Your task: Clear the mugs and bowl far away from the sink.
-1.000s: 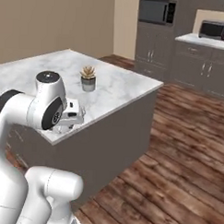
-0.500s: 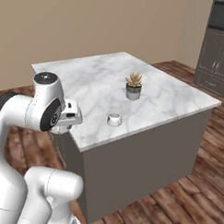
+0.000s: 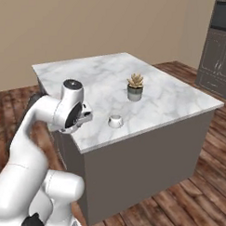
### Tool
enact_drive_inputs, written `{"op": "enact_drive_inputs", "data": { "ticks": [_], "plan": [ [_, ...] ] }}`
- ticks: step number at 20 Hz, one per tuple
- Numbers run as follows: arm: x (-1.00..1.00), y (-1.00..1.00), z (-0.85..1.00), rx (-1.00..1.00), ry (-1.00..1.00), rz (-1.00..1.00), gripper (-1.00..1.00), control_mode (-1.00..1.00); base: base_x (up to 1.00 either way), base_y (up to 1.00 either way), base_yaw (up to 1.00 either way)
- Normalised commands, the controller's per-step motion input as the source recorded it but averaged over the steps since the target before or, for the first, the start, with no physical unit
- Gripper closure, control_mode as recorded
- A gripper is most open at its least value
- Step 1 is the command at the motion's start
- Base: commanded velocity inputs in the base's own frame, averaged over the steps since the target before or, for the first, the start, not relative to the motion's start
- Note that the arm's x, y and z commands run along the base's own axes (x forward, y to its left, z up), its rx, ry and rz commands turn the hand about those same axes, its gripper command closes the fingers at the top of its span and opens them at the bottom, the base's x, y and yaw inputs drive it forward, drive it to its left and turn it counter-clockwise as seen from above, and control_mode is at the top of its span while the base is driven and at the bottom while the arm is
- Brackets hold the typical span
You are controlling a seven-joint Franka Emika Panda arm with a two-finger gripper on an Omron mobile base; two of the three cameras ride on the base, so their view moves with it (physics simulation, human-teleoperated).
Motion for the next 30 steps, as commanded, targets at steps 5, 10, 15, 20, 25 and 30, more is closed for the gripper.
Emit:
{"op": "enact_drive_inputs", "data": {
  "ticks": [5,10,15,20,25,30],
  "plan": [
    [1.0,-0.12,-0.49,-0.02,0.06,0.04,1.0,-1.0,0.0,0.0,0.0],
    [0.99,-0.01,-0.45,0.0,0.01,0.0,1.0,-1.0,0.0,0.0,0.0],
    [0.83,0.0,-0.64,-0.02,0.0,0.0,1.0,-1.0,0.0,0.0,0.0],
    [0.48,0.0,-0.71,-0.09,-0.18,0.0,1.0,-1.0,0.0,0.0,0.0],
    [0.25,0.0,-0.25,-0.02,-0.13,0.0,-1.0,-1.0,0.0,0.0,0.0],
    [0.08,0.0,0.1,0.0,-0.01,0.0,-1.0,-1.0,0.0,0.0,0.0]
  ]
}}
